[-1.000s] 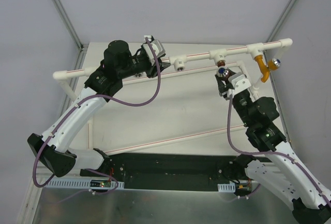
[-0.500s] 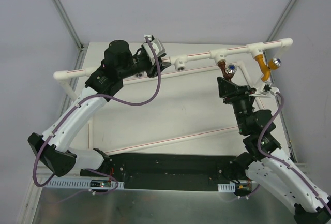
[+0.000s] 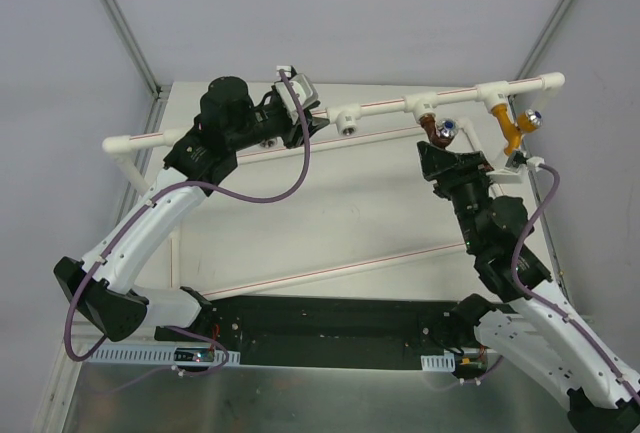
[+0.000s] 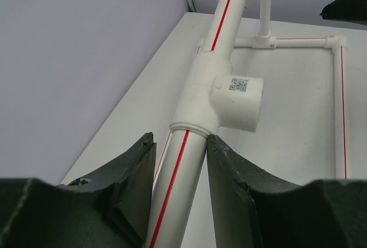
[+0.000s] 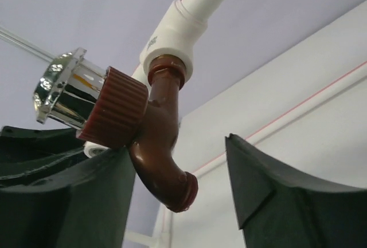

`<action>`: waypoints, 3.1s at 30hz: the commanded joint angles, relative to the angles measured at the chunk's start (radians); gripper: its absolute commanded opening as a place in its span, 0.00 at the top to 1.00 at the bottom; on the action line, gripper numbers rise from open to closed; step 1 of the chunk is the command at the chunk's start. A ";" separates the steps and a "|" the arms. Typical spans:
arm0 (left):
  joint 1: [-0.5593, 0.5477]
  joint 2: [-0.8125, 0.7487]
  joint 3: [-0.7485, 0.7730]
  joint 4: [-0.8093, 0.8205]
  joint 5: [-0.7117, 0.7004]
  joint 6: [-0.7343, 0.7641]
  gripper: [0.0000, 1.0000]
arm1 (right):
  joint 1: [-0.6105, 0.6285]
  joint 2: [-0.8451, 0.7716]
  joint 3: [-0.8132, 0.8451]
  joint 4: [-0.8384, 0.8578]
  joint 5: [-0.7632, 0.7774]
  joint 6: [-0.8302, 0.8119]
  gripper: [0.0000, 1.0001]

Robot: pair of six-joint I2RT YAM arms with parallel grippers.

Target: Install the water faucets

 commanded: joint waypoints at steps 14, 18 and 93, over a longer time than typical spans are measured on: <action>0.002 0.071 -0.111 -0.480 -0.013 -0.098 1.00 | -0.025 0.015 0.128 -0.041 -0.086 -0.886 0.18; 0.002 0.073 -0.111 -0.480 -0.014 -0.098 0.99 | -0.025 0.041 0.167 -0.023 -0.100 -0.846 0.19; 0.002 0.070 -0.117 -0.480 -0.021 -0.093 0.98 | -0.027 0.230 0.484 -0.421 -0.024 -0.544 0.44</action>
